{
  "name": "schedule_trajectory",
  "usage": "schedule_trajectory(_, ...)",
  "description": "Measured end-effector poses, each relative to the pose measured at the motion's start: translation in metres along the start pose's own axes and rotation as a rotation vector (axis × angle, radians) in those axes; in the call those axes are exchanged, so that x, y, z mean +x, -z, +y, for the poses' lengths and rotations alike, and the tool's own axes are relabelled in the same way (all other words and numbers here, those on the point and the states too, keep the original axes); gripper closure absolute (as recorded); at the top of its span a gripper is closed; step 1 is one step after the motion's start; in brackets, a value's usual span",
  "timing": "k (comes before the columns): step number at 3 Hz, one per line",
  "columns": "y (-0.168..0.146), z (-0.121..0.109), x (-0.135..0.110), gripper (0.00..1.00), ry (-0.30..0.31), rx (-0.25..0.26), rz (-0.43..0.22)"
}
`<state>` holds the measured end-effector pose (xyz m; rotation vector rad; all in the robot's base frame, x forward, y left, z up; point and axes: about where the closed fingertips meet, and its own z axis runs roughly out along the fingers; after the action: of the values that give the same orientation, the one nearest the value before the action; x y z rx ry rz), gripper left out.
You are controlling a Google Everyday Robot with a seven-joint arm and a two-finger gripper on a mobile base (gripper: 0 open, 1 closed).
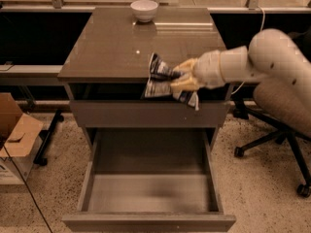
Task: Pick blue chip bag from middle drawer and place on counter
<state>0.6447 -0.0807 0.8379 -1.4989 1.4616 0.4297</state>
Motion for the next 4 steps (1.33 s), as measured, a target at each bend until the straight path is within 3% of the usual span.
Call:
schedule_trajectory(1,0.019,-0.037,-0.018,1.0,0.021,0.068,-0.012)
schedule_trajectory(2,0.019,-0.037,-0.018,1.0,0.021,0.068,-0.012)
schedule_trajectory(3,0.021,-0.053,-0.026,1.0,0.045,0.135,0.008)
schedule_trajectory(4,0.022,-0.09,-0.039,1.0,0.103,0.222,0.037)
